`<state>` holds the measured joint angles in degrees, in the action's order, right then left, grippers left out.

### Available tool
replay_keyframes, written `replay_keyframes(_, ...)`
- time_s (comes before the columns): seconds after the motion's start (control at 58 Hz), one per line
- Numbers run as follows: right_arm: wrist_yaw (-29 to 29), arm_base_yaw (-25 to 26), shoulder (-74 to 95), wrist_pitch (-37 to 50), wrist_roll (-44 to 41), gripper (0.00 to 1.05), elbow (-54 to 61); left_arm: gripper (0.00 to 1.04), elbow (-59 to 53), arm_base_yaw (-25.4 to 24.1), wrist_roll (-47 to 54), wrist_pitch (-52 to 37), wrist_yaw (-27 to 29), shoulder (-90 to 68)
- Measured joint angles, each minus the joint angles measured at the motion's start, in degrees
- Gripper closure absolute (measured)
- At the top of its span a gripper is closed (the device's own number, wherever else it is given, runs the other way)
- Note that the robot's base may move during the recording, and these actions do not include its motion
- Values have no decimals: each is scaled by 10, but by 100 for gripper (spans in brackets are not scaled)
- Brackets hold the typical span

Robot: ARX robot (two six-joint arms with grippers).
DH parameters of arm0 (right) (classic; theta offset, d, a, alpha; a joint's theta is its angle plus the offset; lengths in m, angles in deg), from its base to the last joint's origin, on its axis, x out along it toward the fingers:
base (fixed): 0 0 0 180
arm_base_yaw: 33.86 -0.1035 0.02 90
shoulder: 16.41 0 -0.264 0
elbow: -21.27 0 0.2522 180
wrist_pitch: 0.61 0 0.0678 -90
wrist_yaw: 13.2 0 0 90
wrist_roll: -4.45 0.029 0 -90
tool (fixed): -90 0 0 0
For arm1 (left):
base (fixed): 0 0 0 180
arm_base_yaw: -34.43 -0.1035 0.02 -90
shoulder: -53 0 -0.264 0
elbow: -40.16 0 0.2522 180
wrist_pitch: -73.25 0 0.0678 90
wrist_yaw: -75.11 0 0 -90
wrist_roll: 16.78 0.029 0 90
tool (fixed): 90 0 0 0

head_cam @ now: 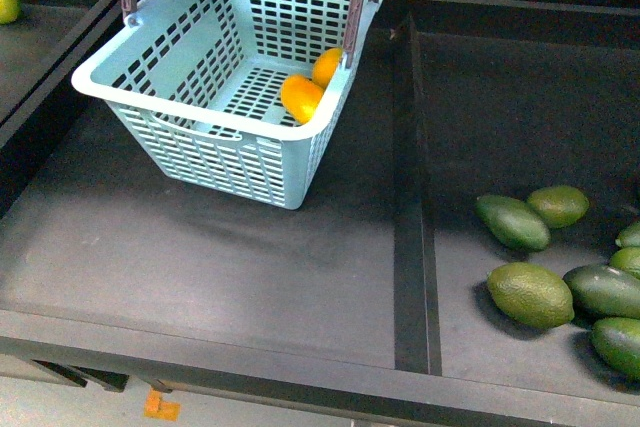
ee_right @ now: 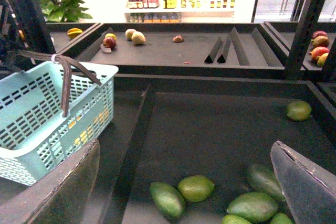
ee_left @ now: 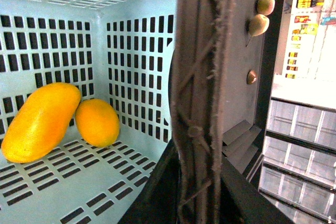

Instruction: Pick lemon and mango into basket

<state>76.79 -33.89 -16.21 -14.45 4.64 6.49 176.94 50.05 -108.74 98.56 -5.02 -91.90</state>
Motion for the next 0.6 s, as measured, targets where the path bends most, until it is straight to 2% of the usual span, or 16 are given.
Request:
replay_keyframes(0.086,0,0,0,0,0,9,0,70,-33,0,-8,-11,2,19)
replay_keyframes(0.259,0,0,0,0,0,9,0,21,-184,-9,-9,-45,45,146)
replay_keyframes(0.328,0,0,0,0,0,9,0,7,-224,-16,3,-25,56,189)
replay_keyframes(0.466,0,0,0,0,0,9,0,7,-299,-25,29,-10,69,262)
replay_keyframes(0.604,0,0,0,0,0,9,0,8,-311,-25,48,-23,64,276)
